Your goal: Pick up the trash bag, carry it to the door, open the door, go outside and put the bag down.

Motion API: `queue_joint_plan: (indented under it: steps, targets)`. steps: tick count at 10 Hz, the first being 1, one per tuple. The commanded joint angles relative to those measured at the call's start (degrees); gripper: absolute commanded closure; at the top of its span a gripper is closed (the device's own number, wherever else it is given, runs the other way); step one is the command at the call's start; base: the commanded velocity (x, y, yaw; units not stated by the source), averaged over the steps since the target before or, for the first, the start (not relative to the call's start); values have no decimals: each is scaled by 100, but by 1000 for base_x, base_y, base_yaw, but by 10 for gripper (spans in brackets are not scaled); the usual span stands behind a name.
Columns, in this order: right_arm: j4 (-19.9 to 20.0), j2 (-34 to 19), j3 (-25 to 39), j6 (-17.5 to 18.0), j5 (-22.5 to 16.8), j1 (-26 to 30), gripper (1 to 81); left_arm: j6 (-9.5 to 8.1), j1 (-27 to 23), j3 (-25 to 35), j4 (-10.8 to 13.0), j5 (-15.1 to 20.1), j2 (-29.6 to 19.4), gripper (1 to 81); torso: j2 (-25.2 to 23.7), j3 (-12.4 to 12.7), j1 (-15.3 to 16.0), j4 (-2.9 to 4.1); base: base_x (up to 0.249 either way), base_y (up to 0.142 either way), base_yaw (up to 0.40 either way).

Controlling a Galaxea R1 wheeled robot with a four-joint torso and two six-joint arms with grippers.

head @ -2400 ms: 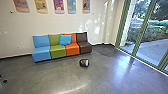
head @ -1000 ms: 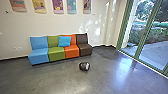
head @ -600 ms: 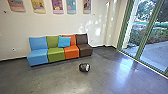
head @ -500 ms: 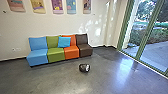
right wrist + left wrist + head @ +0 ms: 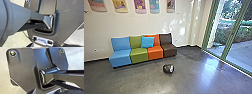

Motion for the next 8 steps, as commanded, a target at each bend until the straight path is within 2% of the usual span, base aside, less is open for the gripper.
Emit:
queue_joint_plan:
  steps: [1,8]
  targets:
    - [-75,73,75,-39,-356,120,10,37,-182,41,56,368,-43,10,-3,2,-2,0,124,0,0]
    - [-75,82,75,-39,-356,129,10,37,-190,41,56,368,-43,10,-3,0,-5,0,124,0,0]
